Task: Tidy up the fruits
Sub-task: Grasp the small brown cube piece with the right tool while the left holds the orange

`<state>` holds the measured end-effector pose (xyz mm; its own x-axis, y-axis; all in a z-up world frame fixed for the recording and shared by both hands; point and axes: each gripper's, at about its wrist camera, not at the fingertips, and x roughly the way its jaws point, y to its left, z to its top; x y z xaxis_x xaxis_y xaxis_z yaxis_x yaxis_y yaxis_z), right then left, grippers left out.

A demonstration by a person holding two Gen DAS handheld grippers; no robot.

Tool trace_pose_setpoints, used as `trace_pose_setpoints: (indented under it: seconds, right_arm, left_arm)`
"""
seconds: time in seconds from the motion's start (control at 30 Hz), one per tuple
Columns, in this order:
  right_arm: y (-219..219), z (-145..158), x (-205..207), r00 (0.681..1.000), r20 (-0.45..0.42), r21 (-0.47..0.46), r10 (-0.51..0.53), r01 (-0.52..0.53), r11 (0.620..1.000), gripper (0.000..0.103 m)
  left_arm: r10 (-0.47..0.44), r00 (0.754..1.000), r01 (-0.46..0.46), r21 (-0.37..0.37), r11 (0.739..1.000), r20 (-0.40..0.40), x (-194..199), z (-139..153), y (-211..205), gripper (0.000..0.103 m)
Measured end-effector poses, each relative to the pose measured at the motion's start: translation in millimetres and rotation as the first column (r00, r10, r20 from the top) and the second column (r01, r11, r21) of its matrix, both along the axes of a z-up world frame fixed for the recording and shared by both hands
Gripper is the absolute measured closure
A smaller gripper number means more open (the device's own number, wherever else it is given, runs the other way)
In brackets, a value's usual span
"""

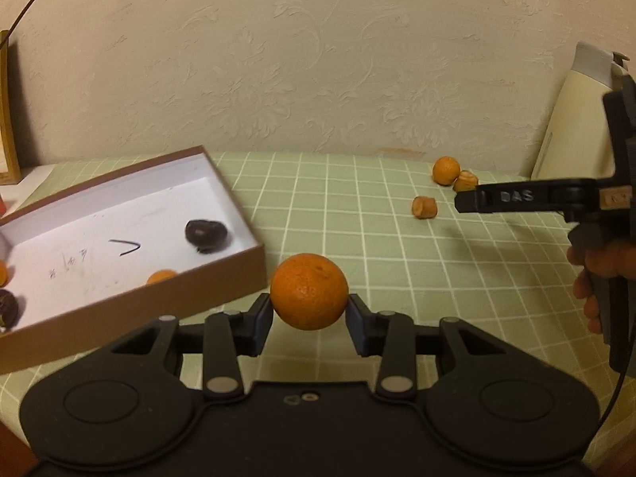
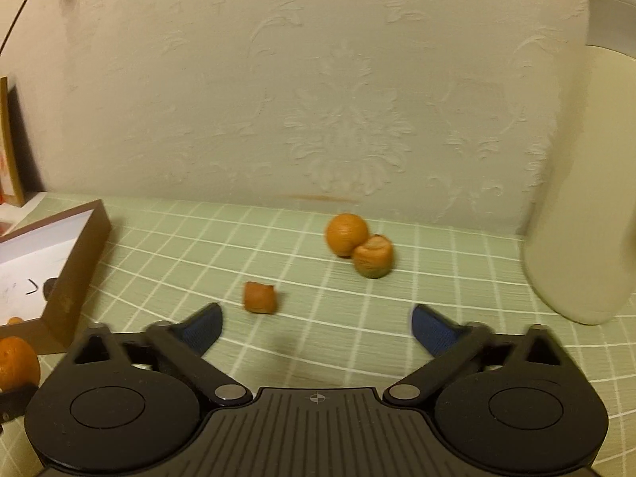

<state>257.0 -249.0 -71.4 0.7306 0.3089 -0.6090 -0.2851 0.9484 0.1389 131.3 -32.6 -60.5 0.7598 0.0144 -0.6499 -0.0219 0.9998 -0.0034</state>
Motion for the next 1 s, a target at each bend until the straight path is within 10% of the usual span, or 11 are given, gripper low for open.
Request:
trace_pose_setpoints:
  seconds: [0.5, 0.63, 1.0]
  right_arm:
    - [46, -26, 41, 0.998, -0.068, 0.026, 0.002, 0.0, 1.0, 0.037]
    - [49, -28, 52, 0.997, -0.071, -0.012, -0.028, 0.027, 1.0, 0.081]
    - [56, 26, -4, 0.997, -0.008, -0.053, 0.078, -0.079, 0.996, 0.081]
  left_arm:
    - [0.067, 0.997, -0.066, 0.023, 0.998, -0.033, -34, -10, 37, 0.073]
    - [0.089, 0.995, -0.088, 0.022, 0.996, -0.036, -44, -11, 44, 0.073]
    - [0.123, 0.992, -0.123, 0.011, 0.992, 0.012, -70, 4, 56, 0.073]
